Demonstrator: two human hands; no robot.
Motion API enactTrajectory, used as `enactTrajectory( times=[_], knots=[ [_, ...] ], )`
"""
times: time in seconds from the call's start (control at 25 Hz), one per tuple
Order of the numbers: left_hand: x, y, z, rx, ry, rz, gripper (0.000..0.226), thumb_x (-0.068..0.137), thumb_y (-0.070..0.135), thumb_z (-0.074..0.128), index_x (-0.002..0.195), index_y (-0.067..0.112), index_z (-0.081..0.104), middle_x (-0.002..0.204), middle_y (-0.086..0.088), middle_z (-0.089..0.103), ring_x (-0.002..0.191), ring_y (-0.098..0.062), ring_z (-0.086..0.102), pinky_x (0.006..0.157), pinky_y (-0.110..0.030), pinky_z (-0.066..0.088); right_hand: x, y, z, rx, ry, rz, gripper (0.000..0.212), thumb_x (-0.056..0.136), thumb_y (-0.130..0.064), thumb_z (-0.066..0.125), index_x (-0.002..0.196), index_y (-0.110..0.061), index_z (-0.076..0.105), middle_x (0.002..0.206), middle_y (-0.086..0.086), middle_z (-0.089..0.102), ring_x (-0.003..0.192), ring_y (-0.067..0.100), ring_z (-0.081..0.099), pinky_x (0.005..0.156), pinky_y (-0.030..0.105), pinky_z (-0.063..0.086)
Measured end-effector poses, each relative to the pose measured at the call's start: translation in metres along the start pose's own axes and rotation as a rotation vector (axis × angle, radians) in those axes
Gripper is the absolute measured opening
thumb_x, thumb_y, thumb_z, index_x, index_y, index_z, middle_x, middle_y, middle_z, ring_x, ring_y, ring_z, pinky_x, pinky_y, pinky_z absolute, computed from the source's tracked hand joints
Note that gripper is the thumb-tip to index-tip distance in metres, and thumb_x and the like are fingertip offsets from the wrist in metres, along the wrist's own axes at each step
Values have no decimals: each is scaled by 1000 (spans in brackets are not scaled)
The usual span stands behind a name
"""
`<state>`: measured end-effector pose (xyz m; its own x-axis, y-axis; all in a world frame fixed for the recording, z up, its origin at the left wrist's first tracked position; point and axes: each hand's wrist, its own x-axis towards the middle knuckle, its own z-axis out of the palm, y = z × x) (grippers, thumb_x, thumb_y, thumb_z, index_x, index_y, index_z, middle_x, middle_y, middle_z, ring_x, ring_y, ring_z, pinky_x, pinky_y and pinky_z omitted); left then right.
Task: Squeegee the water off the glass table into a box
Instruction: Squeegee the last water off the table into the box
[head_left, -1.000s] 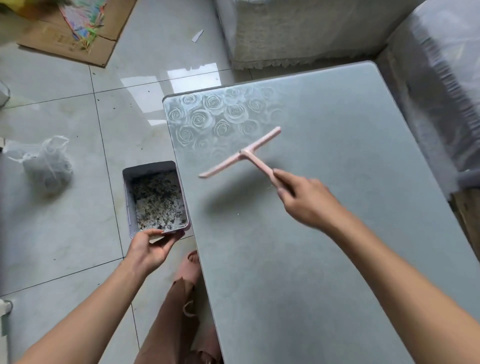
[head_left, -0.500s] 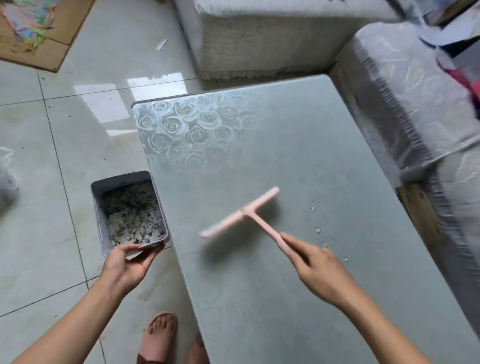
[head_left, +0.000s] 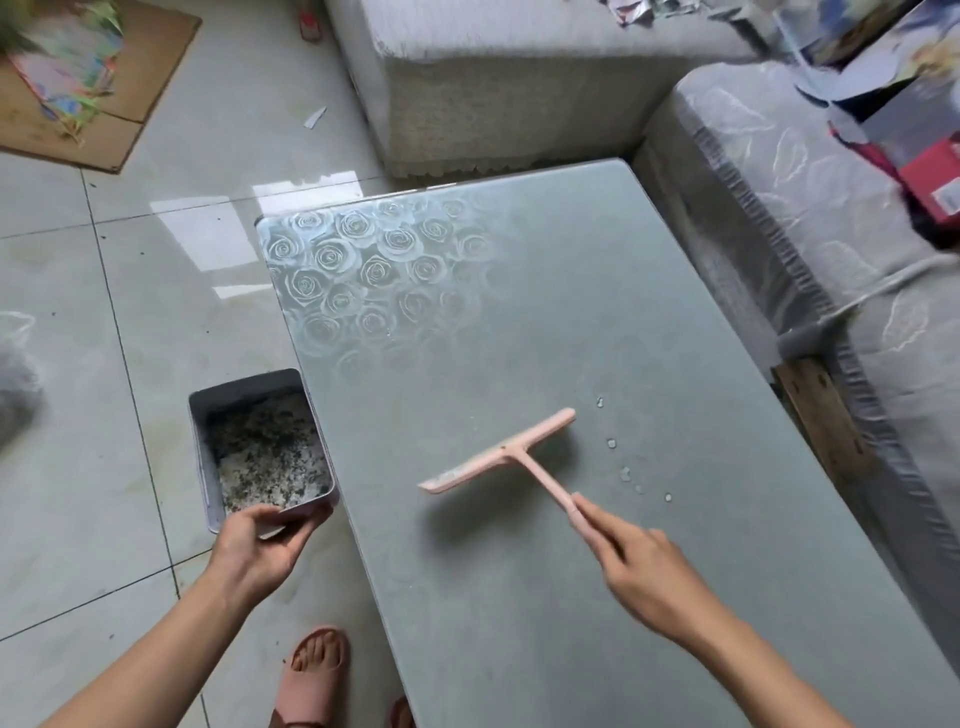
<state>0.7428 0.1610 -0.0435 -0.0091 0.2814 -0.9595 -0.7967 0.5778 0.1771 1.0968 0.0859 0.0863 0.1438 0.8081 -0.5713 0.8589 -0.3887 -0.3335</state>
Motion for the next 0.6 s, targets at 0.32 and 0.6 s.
enactTrajectory(
  times=[0.32, 0.6],
  knots=[
    [-11, -28, -5, -24, 73, 83, 24, 85, -5, 24, 93, -7, 47, 136, -35, 39, 123, -49, 45, 107, -43, 39, -5, 133, -79, 55, -109, 166, 26, 95, -41, 50, 88, -17, 57, 75, 1, 58, 65, 16, 51, 62, 31, 43],
    [-19, -50, -14, 63, 109, 149, 35, 71, -9, 27, 99, -12, 47, 135, -35, 42, 123, -47, 46, 107, -38, 40, -30, 229, -110, -221, -37, 239, 43, 91, -57, 45, 69, -19, 49, 61, 0, 56, 63, 18, 56, 56, 34, 35]
  ],
)
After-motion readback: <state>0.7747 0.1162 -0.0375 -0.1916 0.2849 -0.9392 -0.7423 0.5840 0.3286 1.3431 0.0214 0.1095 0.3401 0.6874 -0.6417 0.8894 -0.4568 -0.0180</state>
